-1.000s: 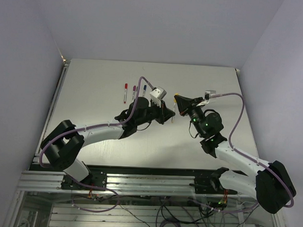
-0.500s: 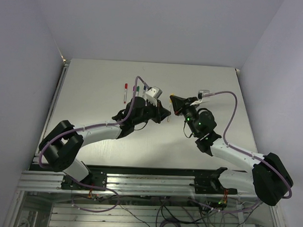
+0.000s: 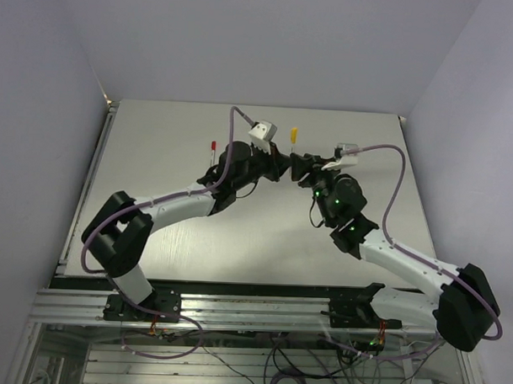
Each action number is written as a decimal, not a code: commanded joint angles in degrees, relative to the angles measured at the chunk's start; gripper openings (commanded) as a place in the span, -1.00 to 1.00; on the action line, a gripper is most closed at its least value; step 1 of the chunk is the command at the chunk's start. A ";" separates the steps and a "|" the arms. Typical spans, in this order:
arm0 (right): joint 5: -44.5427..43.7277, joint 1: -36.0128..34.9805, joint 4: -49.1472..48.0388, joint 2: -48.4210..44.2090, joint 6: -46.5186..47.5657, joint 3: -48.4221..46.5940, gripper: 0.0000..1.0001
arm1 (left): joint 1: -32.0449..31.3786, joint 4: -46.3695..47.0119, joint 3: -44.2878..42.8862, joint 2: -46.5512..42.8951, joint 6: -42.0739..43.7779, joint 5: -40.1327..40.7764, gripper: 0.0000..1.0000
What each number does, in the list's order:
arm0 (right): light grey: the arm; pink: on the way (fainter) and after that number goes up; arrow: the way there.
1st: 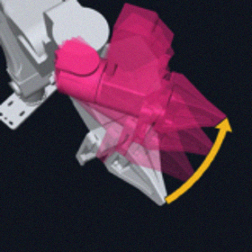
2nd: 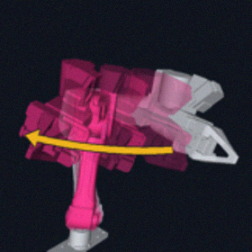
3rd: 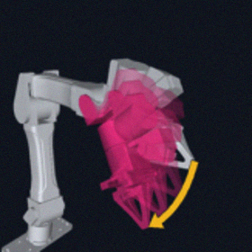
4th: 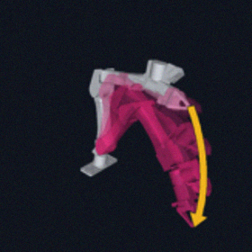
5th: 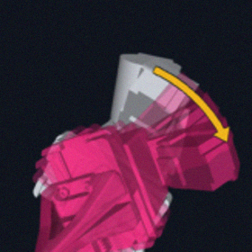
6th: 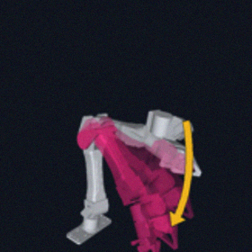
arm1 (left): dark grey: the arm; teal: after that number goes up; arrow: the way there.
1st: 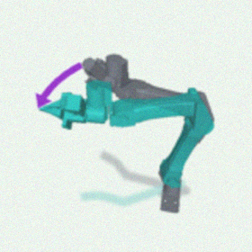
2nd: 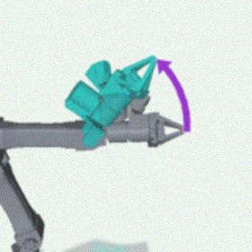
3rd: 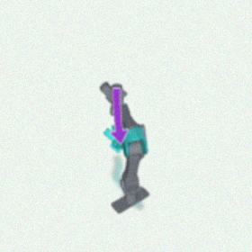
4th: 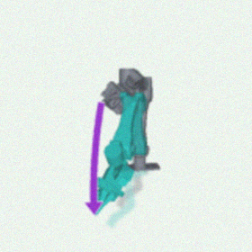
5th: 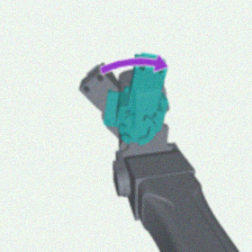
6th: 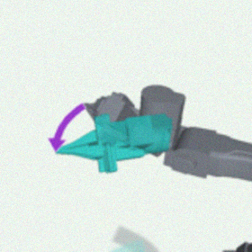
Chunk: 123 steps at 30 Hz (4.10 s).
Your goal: Insert the pens into the pen caps
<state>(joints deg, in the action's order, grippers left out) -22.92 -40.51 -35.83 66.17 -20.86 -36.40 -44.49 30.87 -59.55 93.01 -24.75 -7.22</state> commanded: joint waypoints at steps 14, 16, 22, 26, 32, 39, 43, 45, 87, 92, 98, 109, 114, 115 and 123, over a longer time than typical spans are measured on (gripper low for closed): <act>-24.94 -0.47 15.27 -16.81 1.13 3.78 -0.15 | 5.03 -30.89 -22.34 18.82 1.89 18.15 -0.86; -25.24 -0.50 16.86 -16.95 -0.65 4.75 -0.16 | 6.16 -36.18 -26.10 22.24 1.39 19.39 -0.86; -26.92 -0.49 21.32 -16.66 -4.06 5.57 -0.19 | 8.13 -43.21 -33.71 30.42 1.46 21.12 -0.86; -28.24 -0.46 24.87 -15.50 -6.19 5.89 -0.20 | 8.78 -44.03 -36.53 33.23 2.03 22.03 -0.86; -30.61 -0.46 30.13 -15.15 -10.67 7.12 -0.21 | 9.54 -45.07 -39.43 35.98 2.00 22.52 -0.85; -31.03 -0.46 33.05 -15.78 -13.29 7.98 -0.21 | 10.28 -45.62 -40.73 38.10 1.34 23.83 -0.66; -31.19 -0.48 33.45 -15.51 -13.78 8.36 -0.21 | 10.65 -45.74 -41.38 39.52 0.49 23.35 -0.48; -31.59 -0.51 33.95 -15.15 -14.19 8.50 -0.21 | 10.76 -45.46 -41.36 39.87 0.22 22.93 -0.44; -8.97 37.51 47.40 -8.91 -21.64 0.75 -0.20 | 20.13 -35.84 -11.52 -3.60 3.03 31.54 -0.24; -9.88 37.47 45.64 -13.37 -21.85 3.30 -0.01 | 24.78 -34.78 -7.46 -6.97 3.14 34.21 -0.23; -10.37 37.44 47.78 -13.32 -25.88 4.00 0.28 | 26.65 -34.04 -7.04 -5.76 1.34 29.93 -0.24; -12.71 37.36 56.66 -8.24 -33.01 -0.91 0.50 | 26.82 -33.68 -7.27 -3.89 0.23 27.35 -0.24; -13.07 37.37 55.05 -11.79 -33.76 0.92 0.57 | 26.91 -33.58 -7.39 -3.45 -0.03 27.23 -0.25; -13.31 37.35 55.00 -12.30 -33.87 1.06 0.58 | 26.91 -33.53 -7.50 -3.31 -0.02 27.07 -0.25; -14.12 37.35 57.87 -10.57 -34.73 -0.60 0.54 | 27.24 -33.31 -7.69 -2.33 -0.90 25.45 -0.25</act>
<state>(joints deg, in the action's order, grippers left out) -35.20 -3.42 19.31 53.84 -54.11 -35.88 -17.72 -4.40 -66.65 89.91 -24.93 19.84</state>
